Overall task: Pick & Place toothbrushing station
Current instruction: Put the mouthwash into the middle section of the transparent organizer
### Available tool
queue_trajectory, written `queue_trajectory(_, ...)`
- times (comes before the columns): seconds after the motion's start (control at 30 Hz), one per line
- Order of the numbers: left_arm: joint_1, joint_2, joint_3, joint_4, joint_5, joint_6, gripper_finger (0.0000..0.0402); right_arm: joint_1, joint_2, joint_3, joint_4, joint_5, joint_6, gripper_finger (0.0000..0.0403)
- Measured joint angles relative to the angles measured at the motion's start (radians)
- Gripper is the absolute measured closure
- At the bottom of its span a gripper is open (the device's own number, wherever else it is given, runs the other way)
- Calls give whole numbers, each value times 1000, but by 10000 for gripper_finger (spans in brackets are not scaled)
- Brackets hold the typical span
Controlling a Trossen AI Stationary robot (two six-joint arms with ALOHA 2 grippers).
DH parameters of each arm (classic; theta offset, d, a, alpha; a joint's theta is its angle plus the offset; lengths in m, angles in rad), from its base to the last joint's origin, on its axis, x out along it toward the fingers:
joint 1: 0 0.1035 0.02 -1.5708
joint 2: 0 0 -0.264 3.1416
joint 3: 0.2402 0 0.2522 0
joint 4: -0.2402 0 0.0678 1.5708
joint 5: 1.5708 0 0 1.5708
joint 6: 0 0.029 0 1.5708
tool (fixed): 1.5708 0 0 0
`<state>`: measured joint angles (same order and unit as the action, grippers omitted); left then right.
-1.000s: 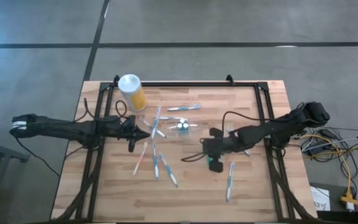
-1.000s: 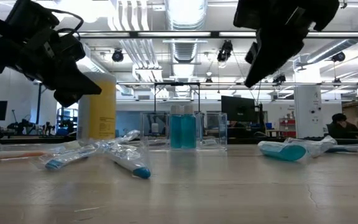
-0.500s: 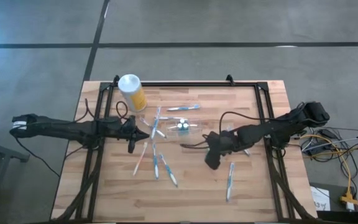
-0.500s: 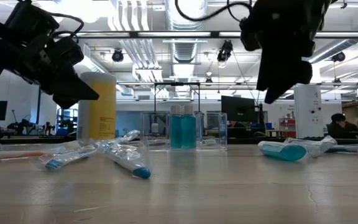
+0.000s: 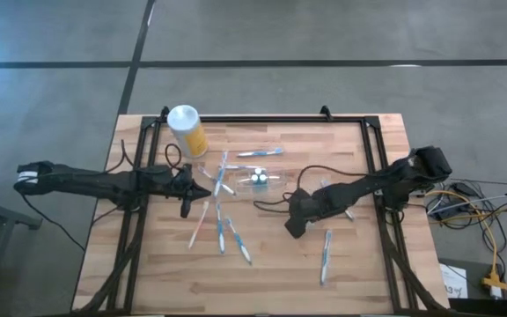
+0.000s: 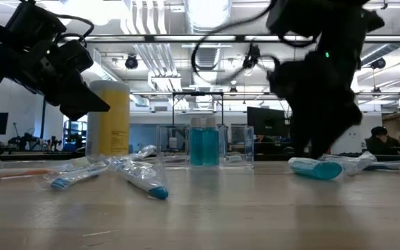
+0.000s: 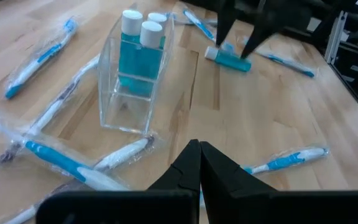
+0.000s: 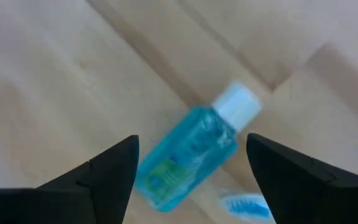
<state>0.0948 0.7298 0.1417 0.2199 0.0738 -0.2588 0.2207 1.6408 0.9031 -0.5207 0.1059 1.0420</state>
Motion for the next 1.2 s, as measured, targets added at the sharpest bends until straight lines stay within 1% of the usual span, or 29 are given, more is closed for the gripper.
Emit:
queue_trajectory(0.07,0,-5,0,-10,0,0,396,0,47,2,0,-29,-12,122)
queue_trajectory(0.2,0,-2,0,-6,0,-1,396,-1,107,19,-8,-42,-44,135)
queue_trajectory(0.4,0,0,0,-7,0,-12,396,-1,131,37,-25,-42,-108,166)
queue_trajectory(0.5,0,0,0,-7,0,-20,396,-2,132,37,-25,-43,-126,199)
queue_trajectory(0.67,0,0,0,-12,0,-23,396,-2,143,35,-30,-42,-179,278)
queue_trajectory(0.77,0,0,0,-14,1,-24,396,-2,151,33,-16,-47,-212,311)
queue_trajectory(0.83,0,0,-2,-13,0,-24,396,-2,152,34,-1,-51,-236,321)
queue_trajectory(0.97,0,0,-15,-13,0,-28,396,-2,152,33,8,-54,-264,326)
queue_trajectory(1.2,0,1,-31,-13,1,-40,396,3,147,29,56,-12,-293,331)
